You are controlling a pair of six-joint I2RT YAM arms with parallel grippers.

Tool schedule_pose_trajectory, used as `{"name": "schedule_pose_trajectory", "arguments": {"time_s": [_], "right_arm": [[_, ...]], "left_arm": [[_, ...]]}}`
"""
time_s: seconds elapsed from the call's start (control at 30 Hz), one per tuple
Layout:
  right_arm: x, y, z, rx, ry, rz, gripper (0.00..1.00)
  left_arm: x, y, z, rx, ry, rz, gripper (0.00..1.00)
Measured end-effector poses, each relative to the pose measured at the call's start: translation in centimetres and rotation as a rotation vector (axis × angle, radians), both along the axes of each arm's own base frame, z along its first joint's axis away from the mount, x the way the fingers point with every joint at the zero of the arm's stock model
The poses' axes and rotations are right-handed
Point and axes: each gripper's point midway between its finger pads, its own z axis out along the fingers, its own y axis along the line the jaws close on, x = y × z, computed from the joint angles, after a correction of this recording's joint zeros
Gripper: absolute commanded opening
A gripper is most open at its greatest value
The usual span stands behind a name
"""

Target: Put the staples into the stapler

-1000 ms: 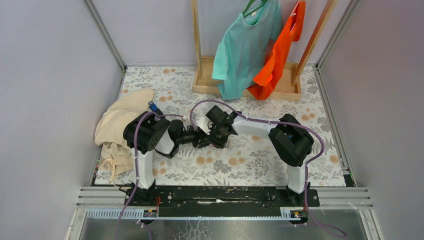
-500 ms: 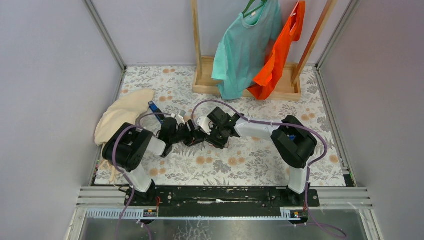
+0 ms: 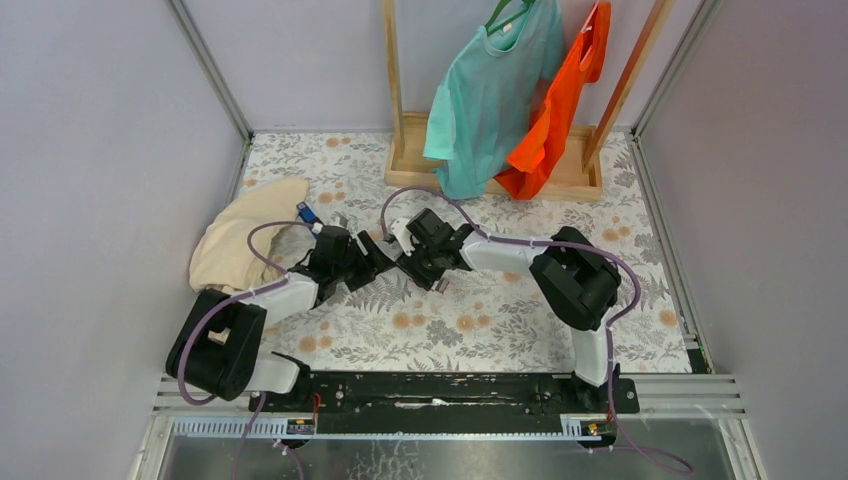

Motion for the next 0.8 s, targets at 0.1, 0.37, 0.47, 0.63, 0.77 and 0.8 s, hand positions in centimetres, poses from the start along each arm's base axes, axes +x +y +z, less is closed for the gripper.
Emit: {"name": "schedule_pose_trajectory", "arguments": {"time_s": [0.1, 0.37, 0.47, 0.63, 0.77, 0.8], "right_arm": [[0.5, 0.5, 0.1, 0.017, -0.01, -0.032, 0.65], [-0.7, -1.1, 0.1, 0.057, -0.031, -0.077, 0.77], [-2.1, -2.9, 0.0, 0.052, -0.029, -0.095, 0.78], [-3.1, -4.0, 0.0, 0.075, -0.038, -0.106, 0.76], [-2.9, -3.9, 0.0, 0.095, -0.054, -0.115, 0.72], [-2.9, -3.9, 0.0, 0.098, -0.057, -0.115, 0.7]], "left_arm": [[-0.1, 0.6, 0.2, 0.044, 0.02, 0.029, 0.77], [-1.2, 0.2, 0.6, 0.117, 0.067, 0.044, 0.77], [-1.4, -0.3, 0.7, 0.127, 0.081, 0.048, 0.77], [-1.7, -1.5, 0.7, 0.139, 0.112, 0.051, 0.77], [-1.9, -3.0, 0.4, 0.149, 0.142, 0.039, 0.78], [-1.9, -3.2, 0.3, 0.15, 0.147, 0.038, 0.78]]}}
